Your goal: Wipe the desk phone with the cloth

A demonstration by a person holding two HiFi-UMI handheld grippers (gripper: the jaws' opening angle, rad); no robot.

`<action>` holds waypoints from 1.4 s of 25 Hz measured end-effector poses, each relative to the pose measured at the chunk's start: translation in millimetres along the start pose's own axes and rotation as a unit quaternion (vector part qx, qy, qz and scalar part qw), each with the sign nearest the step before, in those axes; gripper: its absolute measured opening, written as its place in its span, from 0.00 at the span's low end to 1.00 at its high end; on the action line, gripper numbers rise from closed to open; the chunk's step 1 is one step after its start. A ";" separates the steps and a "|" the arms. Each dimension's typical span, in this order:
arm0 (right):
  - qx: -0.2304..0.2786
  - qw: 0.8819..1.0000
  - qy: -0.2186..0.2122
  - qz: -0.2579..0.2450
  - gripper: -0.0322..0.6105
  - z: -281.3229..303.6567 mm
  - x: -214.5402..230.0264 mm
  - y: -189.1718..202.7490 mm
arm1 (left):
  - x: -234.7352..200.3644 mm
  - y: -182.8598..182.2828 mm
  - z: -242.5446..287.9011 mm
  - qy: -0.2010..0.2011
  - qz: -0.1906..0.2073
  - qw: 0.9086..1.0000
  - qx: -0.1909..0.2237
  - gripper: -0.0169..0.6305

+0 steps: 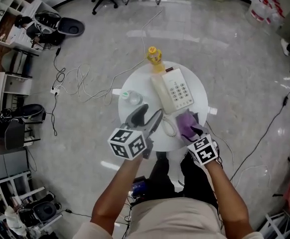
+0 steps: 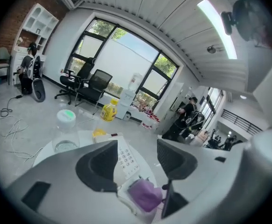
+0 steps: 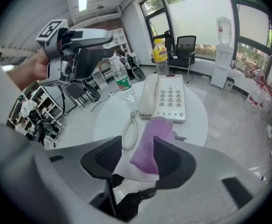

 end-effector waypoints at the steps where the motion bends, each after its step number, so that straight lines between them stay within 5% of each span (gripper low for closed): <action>1: 0.009 1.000 0.008 0.000 0.36 -8.4 0.2 -4.4 | 6.5 -4.7 -6.9 0.014 0.008 1.000 0.000 0.42; 8: 0.127 0.990 0.057 0.015 0.23 -95.6 -2.9 -60.1 | 52.2 -43.4 -61.7 0.085 0.077 0.993 0.024 0.35; 11: 0.200 0.976 0.079 0.018 0.05 -146.0 -10.5 -92.1 | 70.5 -57.1 -87.9 0.108 0.107 0.988 0.036 0.23; 14: 0.273 0.958 0.088 0.023 0.04 -198.1 -22.7 -122.0 | 88.0 -69.1 -115.6 0.137 0.131 0.981 0.046 0.07; 18: 0.338 0.937 0.083 0.014 0.04 -261.1 -50.0 -156.2 | 111.8 -89.6 -157.5 0.162 0.161 0.972 0.046 0.04; 24: 0.365 0.928 0.070 -0.017 0.03 -320.1 -95.3 -177.4 | 136.2 -108.1 -206.8 0.189 0.196 0.960 0.060 0.04; 35: 0.379 0.917 0.113 -0.045 0.03 -360.7 -148.8 -166.2 | 157.8 -100.4 -245.2 0.238 0.205 0.946 0.076 0.04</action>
Point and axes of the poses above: the fingertips, and each gripper's own axes: z forward along the fingers, x to its right, y out of its underside, the point moved 4 cm from there along -z, backward along the fingers, and after that the axes turned 4 degrees about -z, right-handed, at the moved point
